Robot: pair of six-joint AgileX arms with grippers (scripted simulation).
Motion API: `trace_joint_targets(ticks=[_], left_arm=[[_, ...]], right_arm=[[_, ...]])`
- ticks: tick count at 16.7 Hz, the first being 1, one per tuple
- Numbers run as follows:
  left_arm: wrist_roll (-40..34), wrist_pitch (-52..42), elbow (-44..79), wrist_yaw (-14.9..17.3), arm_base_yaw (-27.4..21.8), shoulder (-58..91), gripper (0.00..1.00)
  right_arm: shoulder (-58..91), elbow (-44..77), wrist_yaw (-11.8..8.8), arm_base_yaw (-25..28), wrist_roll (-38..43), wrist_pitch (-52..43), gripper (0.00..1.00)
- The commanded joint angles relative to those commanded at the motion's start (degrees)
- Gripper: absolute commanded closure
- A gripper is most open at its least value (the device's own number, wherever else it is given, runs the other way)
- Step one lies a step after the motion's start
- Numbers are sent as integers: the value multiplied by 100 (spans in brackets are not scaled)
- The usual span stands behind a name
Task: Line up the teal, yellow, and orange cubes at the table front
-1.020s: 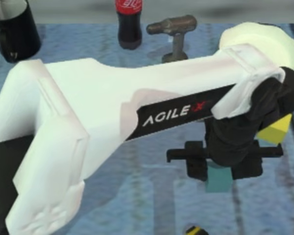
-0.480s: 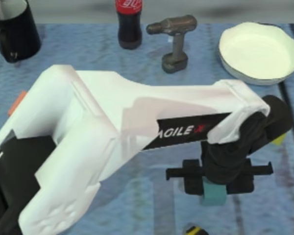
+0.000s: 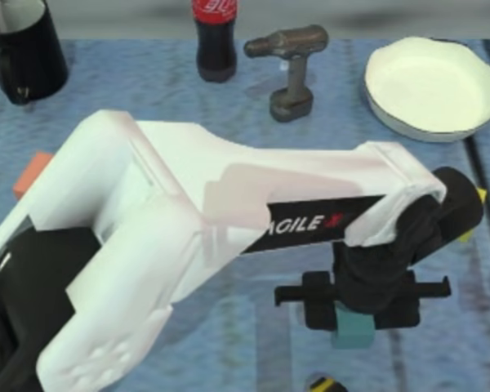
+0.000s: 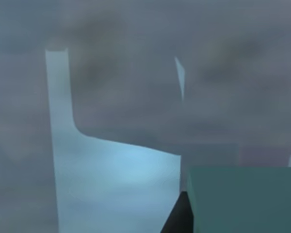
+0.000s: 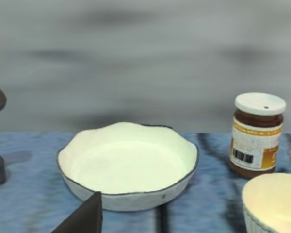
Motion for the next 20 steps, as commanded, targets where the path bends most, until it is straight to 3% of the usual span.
trace_joint_targets(ticks=[10,20], left_arm=[[0,0,0,0,0,0,2],[1,-21,19,0,6,-6,0]], right_arm=[[0,0,0,0,0,0,0],[0,0,0,0,0,0,0]])
